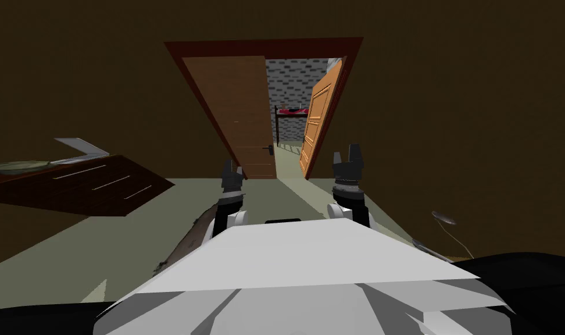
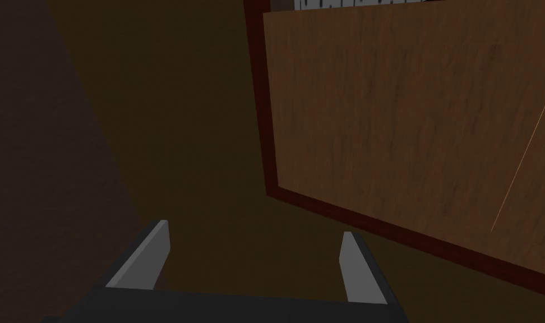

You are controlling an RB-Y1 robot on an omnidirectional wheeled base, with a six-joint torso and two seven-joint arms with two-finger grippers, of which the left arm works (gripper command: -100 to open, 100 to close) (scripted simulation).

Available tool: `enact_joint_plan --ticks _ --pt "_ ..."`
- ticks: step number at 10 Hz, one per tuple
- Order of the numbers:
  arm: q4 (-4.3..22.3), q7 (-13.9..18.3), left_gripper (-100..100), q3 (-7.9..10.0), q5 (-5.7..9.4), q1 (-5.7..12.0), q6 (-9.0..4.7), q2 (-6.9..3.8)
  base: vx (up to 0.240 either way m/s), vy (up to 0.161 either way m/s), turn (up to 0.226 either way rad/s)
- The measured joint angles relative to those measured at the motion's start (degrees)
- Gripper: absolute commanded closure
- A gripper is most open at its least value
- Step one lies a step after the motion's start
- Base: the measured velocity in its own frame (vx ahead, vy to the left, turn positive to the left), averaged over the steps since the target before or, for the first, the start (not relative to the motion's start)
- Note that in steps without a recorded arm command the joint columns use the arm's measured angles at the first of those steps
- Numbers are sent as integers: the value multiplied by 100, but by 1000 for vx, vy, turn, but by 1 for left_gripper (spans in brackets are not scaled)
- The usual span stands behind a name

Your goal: Push the door open

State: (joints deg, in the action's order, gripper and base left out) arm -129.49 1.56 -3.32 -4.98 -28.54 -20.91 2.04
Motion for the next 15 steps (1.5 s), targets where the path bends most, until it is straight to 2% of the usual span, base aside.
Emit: enact_joint_plan --ticks 5,7,11,15 --pt "617 99 -100 86 52 353 -49 -217 85 -3 -31" --pt "855 108 -100 75 48 471 -82 -259 78 1 -31" --pt "1434 212 -100 163 105 773 -157 -445 79 0 -32" --pt "2086 284 -100 220 136 1160 -207 -589 83 2 -31"
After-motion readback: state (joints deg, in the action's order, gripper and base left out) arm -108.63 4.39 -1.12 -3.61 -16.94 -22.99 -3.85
